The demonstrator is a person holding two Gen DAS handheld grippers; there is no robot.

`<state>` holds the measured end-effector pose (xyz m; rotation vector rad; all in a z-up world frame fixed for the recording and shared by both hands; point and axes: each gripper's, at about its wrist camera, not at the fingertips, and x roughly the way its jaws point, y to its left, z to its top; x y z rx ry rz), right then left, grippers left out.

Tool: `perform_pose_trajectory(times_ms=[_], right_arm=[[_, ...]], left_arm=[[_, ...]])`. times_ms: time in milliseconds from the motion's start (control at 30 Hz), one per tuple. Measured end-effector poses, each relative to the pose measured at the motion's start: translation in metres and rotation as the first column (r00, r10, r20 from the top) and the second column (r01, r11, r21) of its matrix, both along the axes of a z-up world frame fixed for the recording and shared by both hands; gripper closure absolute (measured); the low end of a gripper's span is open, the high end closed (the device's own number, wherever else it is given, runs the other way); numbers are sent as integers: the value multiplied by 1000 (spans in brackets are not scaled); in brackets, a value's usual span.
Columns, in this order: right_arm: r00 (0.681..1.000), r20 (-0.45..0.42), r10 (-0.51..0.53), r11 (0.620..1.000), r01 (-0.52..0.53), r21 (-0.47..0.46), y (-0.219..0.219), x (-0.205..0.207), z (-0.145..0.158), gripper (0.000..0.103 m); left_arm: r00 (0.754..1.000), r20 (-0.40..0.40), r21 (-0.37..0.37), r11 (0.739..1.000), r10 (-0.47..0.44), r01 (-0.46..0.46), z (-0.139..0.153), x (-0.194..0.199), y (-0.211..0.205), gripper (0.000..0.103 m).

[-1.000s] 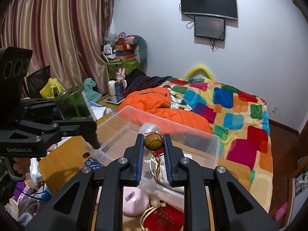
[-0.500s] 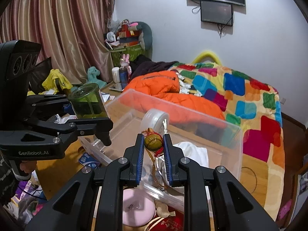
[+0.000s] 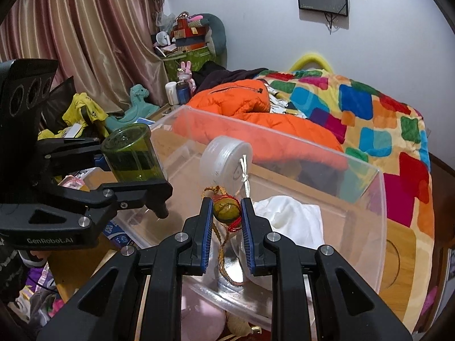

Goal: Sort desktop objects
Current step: 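Lift the green bottle and gold ornament over the clear box, then open both grippers to drop the bottle and ornament into the box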

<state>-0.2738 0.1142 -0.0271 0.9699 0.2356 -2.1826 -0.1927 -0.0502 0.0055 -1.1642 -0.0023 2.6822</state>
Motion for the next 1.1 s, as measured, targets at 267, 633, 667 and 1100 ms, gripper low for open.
perform_pose_trajectory(times_ms=[267, 633, 667, 1100], right_arm=[[1000, -10, -10, 1000, 10, 14, -3, -3, -8, 85], [999, -26, -41, 999, 41, 23, 3, -2, -4, 74], [999, -31, -45, 999, 45, 25, 4, -1, -3, 67], [994, -70, -79, 997, 80, 6, 28, 16, 15, 55]], left_arm=[[1000, 6, -18, 1000, -13, 14, -5, -2, 6, 62], [1000, 4, -27, 1000, -10, 10, -4, -2, 9, 57], [1000, 4, -29, 1000, -10, 10, -4, -2, 9, 54], [1000, -22, -44, 999, -13, 12, 5, 9, 14, 40]])
